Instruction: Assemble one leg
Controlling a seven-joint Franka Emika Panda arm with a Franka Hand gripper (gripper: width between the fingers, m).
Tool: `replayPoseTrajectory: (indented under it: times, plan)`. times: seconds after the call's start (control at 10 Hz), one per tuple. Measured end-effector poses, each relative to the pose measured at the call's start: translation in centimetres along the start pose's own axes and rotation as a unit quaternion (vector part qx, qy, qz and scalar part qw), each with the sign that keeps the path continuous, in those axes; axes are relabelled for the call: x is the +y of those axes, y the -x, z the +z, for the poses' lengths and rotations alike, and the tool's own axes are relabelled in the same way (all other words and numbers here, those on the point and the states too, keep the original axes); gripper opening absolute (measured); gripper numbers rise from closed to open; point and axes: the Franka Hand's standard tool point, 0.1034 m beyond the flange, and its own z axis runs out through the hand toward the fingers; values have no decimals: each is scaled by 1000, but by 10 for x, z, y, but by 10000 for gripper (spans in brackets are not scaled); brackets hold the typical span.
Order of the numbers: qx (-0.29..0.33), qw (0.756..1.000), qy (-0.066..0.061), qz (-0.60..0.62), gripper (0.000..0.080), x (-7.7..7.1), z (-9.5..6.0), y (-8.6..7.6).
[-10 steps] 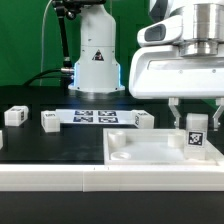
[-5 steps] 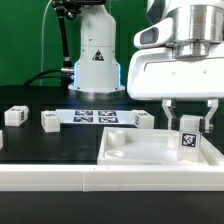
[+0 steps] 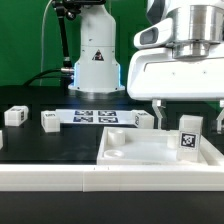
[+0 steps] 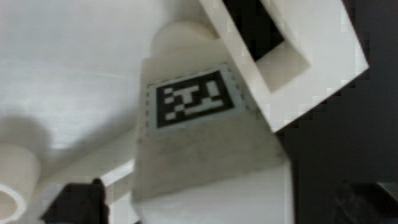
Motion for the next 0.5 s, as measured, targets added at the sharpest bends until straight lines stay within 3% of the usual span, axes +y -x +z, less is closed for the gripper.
replayPoseTrajectory:
  times: [0.5]
  plan:
    - [0, 1000, 0, 0, 649, 0, 0, 0]
